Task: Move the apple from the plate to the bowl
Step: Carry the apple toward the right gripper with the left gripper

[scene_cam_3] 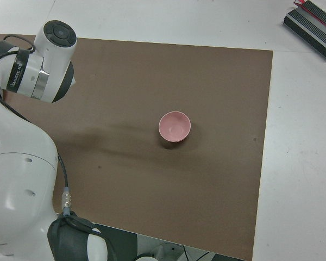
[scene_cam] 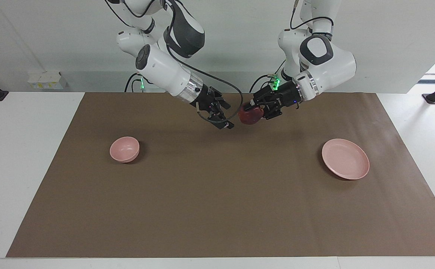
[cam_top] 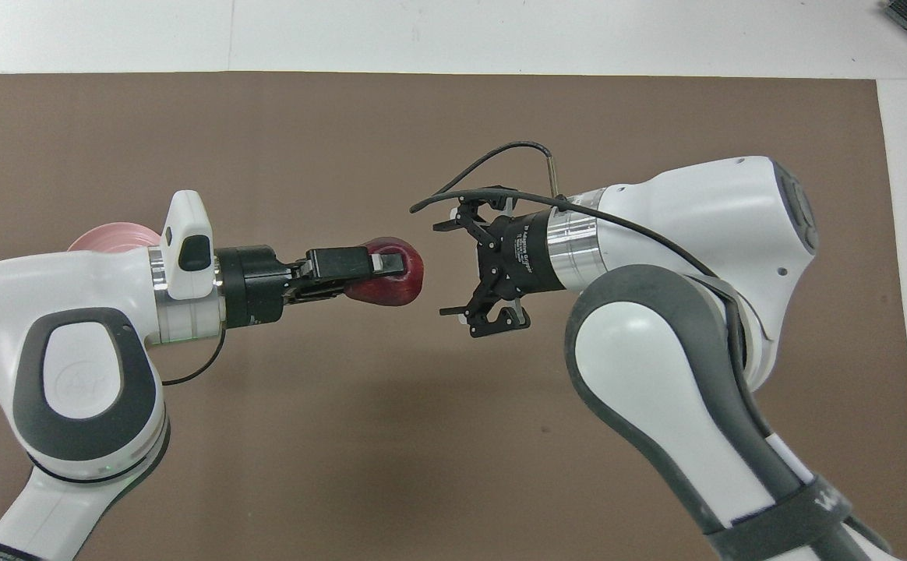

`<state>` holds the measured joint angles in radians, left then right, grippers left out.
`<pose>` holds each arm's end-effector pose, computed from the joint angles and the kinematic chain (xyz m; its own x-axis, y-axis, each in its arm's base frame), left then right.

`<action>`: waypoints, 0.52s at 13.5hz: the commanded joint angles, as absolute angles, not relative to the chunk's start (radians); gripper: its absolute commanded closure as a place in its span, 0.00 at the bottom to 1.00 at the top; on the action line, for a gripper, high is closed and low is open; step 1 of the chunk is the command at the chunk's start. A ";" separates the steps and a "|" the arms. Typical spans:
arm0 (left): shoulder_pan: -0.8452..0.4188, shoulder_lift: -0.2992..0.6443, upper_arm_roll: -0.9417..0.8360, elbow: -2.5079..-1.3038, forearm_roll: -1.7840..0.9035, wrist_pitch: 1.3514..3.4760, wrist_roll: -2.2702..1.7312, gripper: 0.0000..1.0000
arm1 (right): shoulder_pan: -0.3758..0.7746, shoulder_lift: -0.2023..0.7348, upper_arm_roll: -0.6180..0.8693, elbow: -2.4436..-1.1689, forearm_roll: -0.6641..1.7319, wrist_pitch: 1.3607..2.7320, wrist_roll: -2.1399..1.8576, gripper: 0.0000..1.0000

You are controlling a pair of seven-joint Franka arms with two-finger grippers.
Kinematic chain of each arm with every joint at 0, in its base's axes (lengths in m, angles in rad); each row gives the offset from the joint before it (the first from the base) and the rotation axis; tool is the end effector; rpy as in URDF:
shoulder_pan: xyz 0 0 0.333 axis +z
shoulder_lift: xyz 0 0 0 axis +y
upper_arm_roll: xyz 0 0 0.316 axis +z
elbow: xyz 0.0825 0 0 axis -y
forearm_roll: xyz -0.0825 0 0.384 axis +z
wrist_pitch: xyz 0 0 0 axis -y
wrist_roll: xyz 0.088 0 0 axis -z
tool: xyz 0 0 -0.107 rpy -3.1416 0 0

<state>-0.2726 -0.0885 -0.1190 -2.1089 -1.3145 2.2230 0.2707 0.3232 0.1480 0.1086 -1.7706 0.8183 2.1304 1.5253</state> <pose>0.4999 -0.2411 0.4960 0.9908 0.1296 0.0383 0.0250 -0.4545 0.8904 0.5607 0.2898 0.5081 0.1005 -0.7125 -0.6945 -0.9949 -0.0638 -0.0785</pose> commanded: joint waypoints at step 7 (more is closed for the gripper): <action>-0.402 -0.080 -0.103 -2.112 -1.373 2.345 0.287 1.00 | 0.337 0.135 0.109 -1.790 0.847 2.163 1.542 0.00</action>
<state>-0.3539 -0.0778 -0.1162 -2.1087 -1.3409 2.3141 0.2712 0.3251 0.1476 0.1083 -1.7792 0.8183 2.1303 1.5253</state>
